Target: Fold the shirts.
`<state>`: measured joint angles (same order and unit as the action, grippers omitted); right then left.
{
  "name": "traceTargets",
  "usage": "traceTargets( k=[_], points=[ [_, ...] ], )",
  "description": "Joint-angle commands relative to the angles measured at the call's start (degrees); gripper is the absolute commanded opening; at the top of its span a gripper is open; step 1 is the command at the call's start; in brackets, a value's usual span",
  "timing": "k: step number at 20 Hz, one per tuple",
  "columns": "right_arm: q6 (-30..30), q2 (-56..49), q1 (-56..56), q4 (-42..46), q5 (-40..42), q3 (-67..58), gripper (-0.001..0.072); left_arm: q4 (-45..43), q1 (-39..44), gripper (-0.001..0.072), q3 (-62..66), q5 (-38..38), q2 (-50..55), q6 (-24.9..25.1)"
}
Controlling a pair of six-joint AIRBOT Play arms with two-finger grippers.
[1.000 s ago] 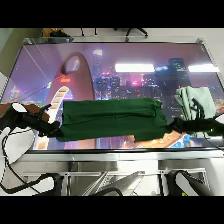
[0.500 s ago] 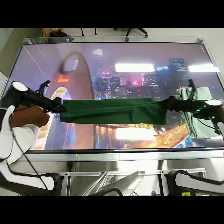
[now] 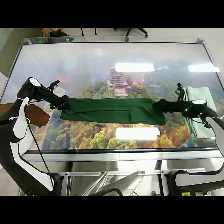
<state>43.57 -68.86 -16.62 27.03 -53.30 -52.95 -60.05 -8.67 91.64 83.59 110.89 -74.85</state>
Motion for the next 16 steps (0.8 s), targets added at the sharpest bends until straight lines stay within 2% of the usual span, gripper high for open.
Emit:
traceTargets(
  k=[1, 2, 8, 16],
  points=[
    [0.48, 2.51, -2.10, 4.92, -3.17, -4.20, 0.0615, -0.28, 0.07, 0.0381, 5.75, 4.81, 1.01, -0.22],
    [1.92, 3.45, -3.21, 6.21, -3.34, -4.90, 0.0699, -0.28, 0.07, 0.0707, 7.78, 6.23, 1.01, -0.42],
    [3.37, -0.55, -7.30, 6.86, -8.79, -4.94, 0.0704, 1.36, 0.07, 0.0693, 17.73, 10.03, 0.96, -3.69],
    [2.84, -10.21, -5.11, 5.27, -12.94, -4.94, 0.0703, 8.24, 0.31, 0.0693, 20.74, 11.76, 0.98, -4.79]
  ],
)
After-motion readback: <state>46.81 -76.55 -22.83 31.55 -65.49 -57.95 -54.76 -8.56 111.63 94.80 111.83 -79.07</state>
